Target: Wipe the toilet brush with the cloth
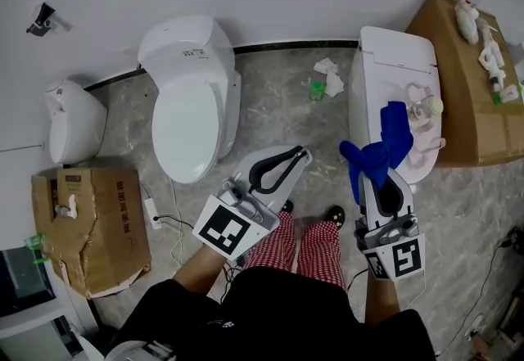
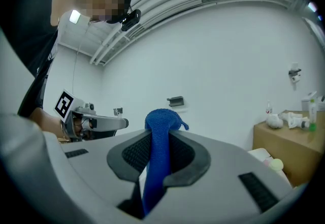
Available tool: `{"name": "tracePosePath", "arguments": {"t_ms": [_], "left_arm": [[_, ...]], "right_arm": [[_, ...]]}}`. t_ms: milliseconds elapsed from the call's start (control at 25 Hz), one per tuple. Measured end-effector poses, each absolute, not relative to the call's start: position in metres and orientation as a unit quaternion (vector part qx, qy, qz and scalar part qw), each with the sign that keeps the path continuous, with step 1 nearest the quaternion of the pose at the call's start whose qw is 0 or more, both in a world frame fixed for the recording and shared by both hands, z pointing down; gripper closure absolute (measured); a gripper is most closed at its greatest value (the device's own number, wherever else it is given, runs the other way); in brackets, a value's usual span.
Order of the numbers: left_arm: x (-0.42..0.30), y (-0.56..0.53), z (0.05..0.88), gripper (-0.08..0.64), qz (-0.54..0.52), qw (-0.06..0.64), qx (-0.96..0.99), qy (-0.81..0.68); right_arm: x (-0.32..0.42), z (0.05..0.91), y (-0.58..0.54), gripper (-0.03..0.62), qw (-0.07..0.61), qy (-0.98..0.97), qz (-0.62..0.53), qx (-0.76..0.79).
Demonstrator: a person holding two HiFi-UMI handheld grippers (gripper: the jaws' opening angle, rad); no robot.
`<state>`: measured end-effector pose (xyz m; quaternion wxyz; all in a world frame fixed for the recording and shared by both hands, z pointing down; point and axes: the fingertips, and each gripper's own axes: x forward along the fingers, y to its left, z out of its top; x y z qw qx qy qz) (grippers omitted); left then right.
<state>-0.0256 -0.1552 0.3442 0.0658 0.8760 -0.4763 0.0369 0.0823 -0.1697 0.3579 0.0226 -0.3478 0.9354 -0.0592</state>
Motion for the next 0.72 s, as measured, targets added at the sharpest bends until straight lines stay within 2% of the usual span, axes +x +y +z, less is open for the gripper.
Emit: {"name": "tracePosePath", "arguments": {"t_ms": [440,720], "left_arm": [[-0.016,-0.166,0.362,0.548,0.045,0.074,0.877,-0.472],[-0.017,-0.167,0.381,0.505,0.051,0.094,0.872,-0.477]], "right_arm": [[0.089,0.380,-0.173,0.528,0.014,0.931,-0.079,-0.355],[0.089,0.394,-0.174,0.528,0.010,0.931,-0.090,-0.353]]}}
